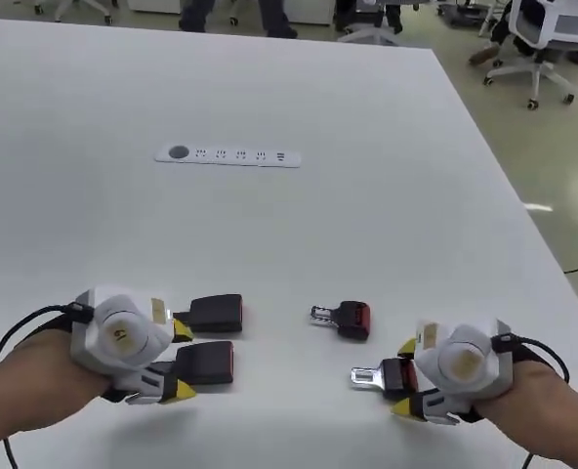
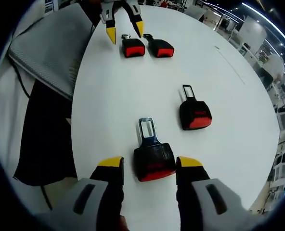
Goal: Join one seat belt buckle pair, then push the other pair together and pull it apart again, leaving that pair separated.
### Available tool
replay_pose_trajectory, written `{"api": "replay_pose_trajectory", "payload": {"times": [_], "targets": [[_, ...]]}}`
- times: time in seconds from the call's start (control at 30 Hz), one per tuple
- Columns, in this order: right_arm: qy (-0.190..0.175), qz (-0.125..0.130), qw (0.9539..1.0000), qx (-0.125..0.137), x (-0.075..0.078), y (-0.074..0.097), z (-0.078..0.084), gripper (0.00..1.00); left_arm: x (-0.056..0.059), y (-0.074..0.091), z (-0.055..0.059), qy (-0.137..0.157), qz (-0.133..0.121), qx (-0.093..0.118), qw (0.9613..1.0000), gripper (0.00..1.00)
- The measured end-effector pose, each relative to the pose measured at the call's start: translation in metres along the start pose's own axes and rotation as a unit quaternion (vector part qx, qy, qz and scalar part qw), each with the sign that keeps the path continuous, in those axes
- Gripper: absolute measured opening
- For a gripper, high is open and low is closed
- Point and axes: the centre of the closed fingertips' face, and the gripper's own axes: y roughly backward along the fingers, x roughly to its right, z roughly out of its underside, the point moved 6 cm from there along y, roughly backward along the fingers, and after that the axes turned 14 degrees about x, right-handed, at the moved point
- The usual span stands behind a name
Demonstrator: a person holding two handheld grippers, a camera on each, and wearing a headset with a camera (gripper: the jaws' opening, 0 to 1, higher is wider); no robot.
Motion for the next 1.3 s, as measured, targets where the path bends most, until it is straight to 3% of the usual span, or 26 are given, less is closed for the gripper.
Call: {"api": "replay_pose_trajectory", "payload": {"times": [0.1, 0.3, 0.43, 0.57, 0.63, 1.3], "targets": [[0.006, -0.009, 0.9999, -0.004, 0.002, -0.002, 0.001, 0.39, -0.002, -0.005, 0.005, -0.012, 0.008, -0.022, 0.9997, 0.4], [0.01, -0.029, 0.9995, -0.007, 0.004, -0.003, 0.004, 0.33, -0.004, -0.01, 0.002, -0.022, 0.021, -0.025, 0.9992, 0.35], [-0.002, -0.045, 0.999, 0.002, 0.007, -0.001, 0.007, 0.33, -0.002, -0.016, 0.002, -0.046, 0.033, -0.043, 0.9974, 0.36], [-0.026, -0.059, 0.9979, 0.006, 0.007, -0.003, 0.006, 0.33, -0.001, -0.018, 0.004, -0.053, 0.026, -0.058, 0.9966, 0.35], [-0.022, -0.065, 0.9977, 0.001, 0.007, -0.003, 0.006, 0.33, -0.003, -0.019, 0.004, -0.041, 0.024, -0.055, 0.9974, 0.35], [0.016, -0.088, 0.9953, -0.036, 0.006, -0.009, 0.001, 0.33, -0.004, -0.021, 0.009, -0.028, 0.032, -0.057, 0.9975, 0.32]]}}
